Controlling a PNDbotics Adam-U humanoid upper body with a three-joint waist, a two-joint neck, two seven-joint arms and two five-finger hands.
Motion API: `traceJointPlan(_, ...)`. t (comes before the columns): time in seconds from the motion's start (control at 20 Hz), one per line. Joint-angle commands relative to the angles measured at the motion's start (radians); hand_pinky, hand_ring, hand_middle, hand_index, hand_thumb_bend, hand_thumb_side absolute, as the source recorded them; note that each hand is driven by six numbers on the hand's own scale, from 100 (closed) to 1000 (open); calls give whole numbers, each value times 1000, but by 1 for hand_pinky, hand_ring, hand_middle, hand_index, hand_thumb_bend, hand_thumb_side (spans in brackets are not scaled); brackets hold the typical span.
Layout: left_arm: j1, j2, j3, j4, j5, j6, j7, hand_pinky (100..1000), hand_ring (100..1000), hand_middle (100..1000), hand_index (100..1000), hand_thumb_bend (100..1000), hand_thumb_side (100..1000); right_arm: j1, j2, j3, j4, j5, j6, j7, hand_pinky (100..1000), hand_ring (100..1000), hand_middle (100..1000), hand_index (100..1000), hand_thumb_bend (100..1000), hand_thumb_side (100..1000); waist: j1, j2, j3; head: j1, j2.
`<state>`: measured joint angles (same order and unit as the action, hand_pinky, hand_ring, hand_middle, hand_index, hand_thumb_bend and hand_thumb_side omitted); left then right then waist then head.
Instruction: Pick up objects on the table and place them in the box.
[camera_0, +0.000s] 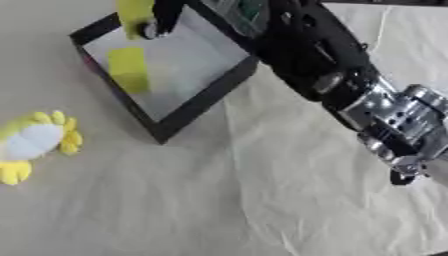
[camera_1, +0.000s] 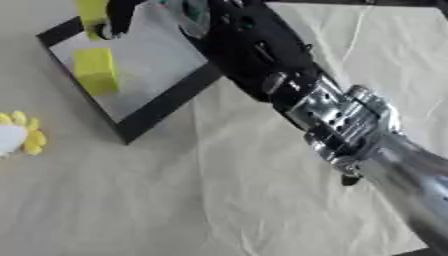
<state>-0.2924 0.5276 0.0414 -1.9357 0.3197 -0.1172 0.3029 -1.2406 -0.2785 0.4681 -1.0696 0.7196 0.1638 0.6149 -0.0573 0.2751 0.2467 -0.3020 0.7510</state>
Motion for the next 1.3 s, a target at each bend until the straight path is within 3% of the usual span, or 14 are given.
traceJointPlan(0.05,-15,24,3,-17,4,2,-6,956,1000,938,865,119,777,-7,28,-9,51,44,-39,-12,785,646,512,621,204,100,2,-14,2,-7,-19)
traceJointPlan(0.2,-17,23,2,-18,5,2,-7,955,1000,937,865,118,777,8,49,-9,92,79,-67,-18,785,652,519,628,216,100,4,-14,4,-7,-22)
traceJointPlan(0.3,-16,23,2,-17,5,2,-8,955,1000,937,865,119,778,16,57,-14,114,97,-80,-22,793,700,578,688,282,100,5,-14,4,-7,-24)
traceJointPlan(0.35,-15,23,2,-17,5,3,-8,956,1000,937,866,119,779,17,59,-16,119,103,-84,-25,823,778,686,781,377,100,5,-14,4,-7,-24)
traceJointPlan(0.4,-13,23,2,-16,5,3,-9,956,1000,937,866,118,780,16,59,-19,114,105,-92,-29,851,821,756,848,441,116,5,-14,3,-5,-23)
traceJointPlan(0.5,-11,23,2,-14,4,4,-9,956,1000,937,866,118,780,10,52,-25,89,107,-98,-38,888,871,818,895,517,248,6,-15,0,-2,-21)
traceJointPlan(0.65,-8,25,3,-15,3,3,-8,955,1000,937,866,118,779,2,28,-34,31,105,-83,-45,899,881,835,911,562,288,6,-19,-3,2,-17)
traceJointPlan(1.15,8,33,4,-10,-2,3,-9,955,1000,937,867,115,780,-1,-93,-101,-249,-28,58,-66,892,854,817,898,455,197,10,-33,-22,21,-6)
traceJointPlan(1.3,14,39,6,-10,-5,1,-8,955,1000,937,867,112,779,28,-174,-128,-384,-139,109,-78,882,824,782,876,296,187,9,-35,-31,32,-1)
